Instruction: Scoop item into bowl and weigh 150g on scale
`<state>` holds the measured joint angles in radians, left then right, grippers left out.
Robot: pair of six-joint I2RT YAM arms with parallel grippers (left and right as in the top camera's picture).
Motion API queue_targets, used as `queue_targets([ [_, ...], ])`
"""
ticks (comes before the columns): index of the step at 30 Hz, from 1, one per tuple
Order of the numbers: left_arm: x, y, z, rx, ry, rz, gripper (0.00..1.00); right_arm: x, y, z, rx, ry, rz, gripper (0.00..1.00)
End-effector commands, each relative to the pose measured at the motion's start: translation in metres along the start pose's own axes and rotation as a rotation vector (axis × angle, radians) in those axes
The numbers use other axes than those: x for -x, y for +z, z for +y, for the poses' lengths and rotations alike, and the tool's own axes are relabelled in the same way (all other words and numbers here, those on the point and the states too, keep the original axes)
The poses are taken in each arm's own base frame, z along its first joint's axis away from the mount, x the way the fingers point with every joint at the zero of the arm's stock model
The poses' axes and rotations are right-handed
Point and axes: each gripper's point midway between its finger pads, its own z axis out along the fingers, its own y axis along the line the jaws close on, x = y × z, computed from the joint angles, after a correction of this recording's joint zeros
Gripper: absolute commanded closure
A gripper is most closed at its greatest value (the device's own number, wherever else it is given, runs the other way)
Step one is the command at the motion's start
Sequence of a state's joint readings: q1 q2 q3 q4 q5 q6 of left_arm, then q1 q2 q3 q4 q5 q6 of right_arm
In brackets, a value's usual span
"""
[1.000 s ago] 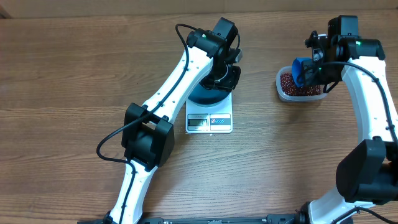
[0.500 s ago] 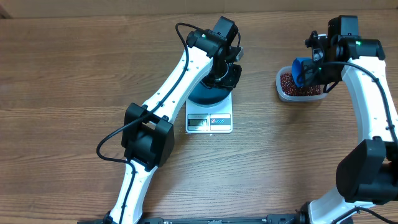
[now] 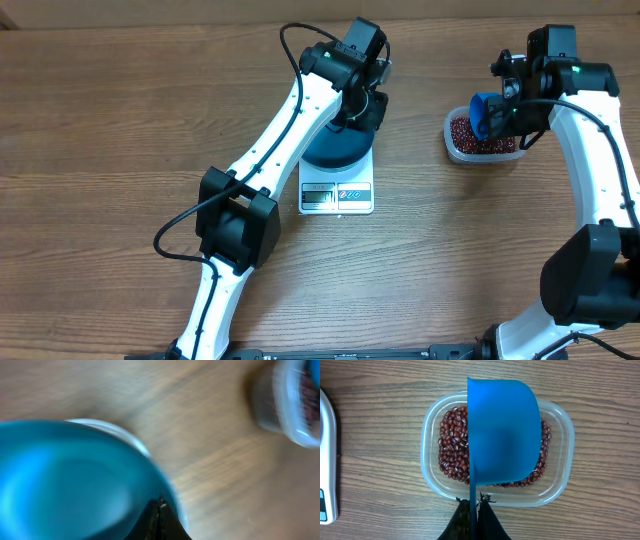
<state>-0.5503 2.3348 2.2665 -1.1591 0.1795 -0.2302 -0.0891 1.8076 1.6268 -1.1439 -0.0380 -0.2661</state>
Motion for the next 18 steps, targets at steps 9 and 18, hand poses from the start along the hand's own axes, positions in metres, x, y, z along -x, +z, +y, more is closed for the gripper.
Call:
queue_targets([
  [9, -0.016, 0.019, 0.006, 0.048, -0.043, 0.05, 0.96, 0.004, -0.003, 0.002, 0.006, 0.002, -0.022, 0.96],
  [18, -0.022, 0.021, -0.018, -0.034, -0.023, 0.073, 0.96, 0.004, -0.003, 0.002, 0.005, 0.002, -0.023, 0.96],
])
